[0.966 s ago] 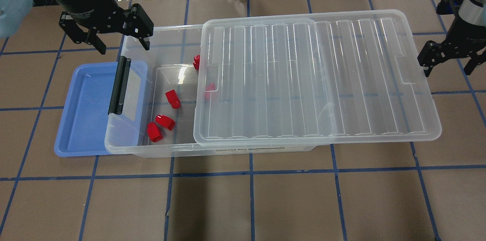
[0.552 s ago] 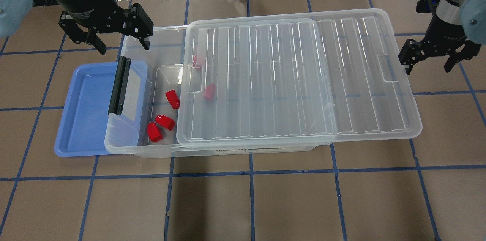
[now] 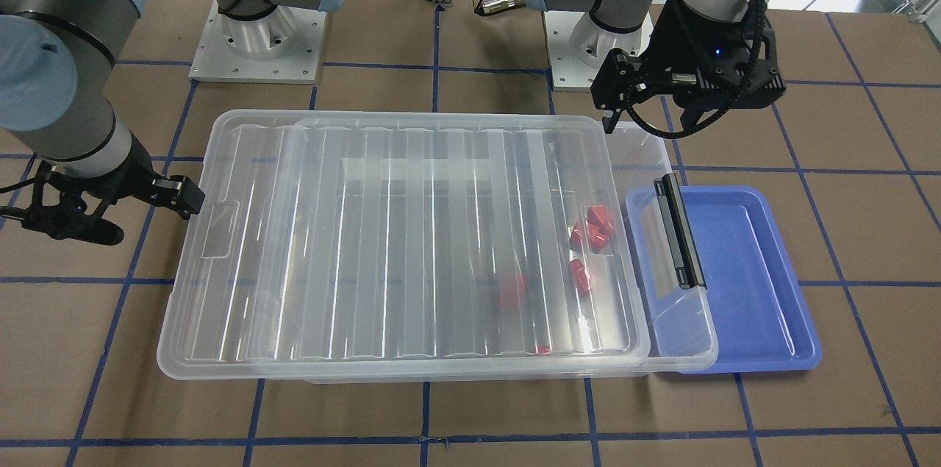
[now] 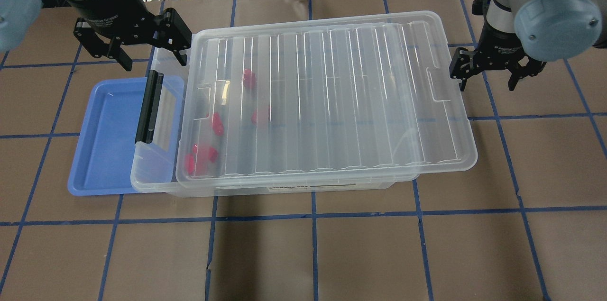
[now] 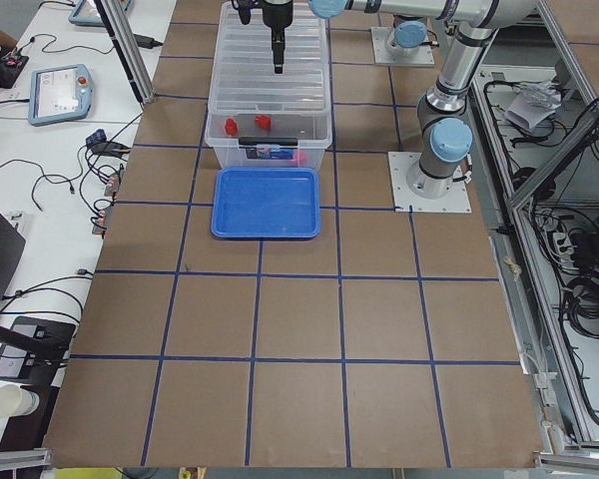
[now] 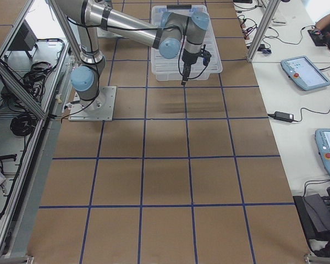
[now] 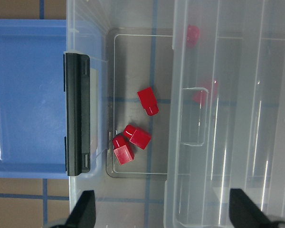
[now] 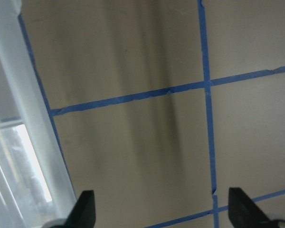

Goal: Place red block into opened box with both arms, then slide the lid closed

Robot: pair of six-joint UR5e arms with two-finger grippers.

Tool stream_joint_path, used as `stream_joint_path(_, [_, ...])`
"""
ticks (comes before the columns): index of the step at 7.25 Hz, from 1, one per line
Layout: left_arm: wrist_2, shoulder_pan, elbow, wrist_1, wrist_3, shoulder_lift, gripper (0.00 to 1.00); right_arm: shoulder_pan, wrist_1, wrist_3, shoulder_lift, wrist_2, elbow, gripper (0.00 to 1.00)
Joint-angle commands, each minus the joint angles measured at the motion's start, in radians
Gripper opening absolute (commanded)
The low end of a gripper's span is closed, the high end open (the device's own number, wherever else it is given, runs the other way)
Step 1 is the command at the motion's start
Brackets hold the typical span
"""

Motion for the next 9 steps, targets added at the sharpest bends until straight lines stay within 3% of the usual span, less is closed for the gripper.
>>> stream_joint_path(1, [0.0,0.0,-0.001,0.0,0.0,0.001,1.0,0.025,0.0,0.06,-0.003,0.057,-0.001,1.0])
stream_joint_path(4, [0.0,0.0,-0.001,0.0,0.0,0.002,1.0,0.073,-0.002,0.06,-0.001,0.072,-0.001,1.0])
stream_joint_path(9, [0.0,0.0,-0.001,0.0,0.0,-0.002,1.0,0.056,-0.006,0.061,-0.009,0.069,-0.034,1.0])
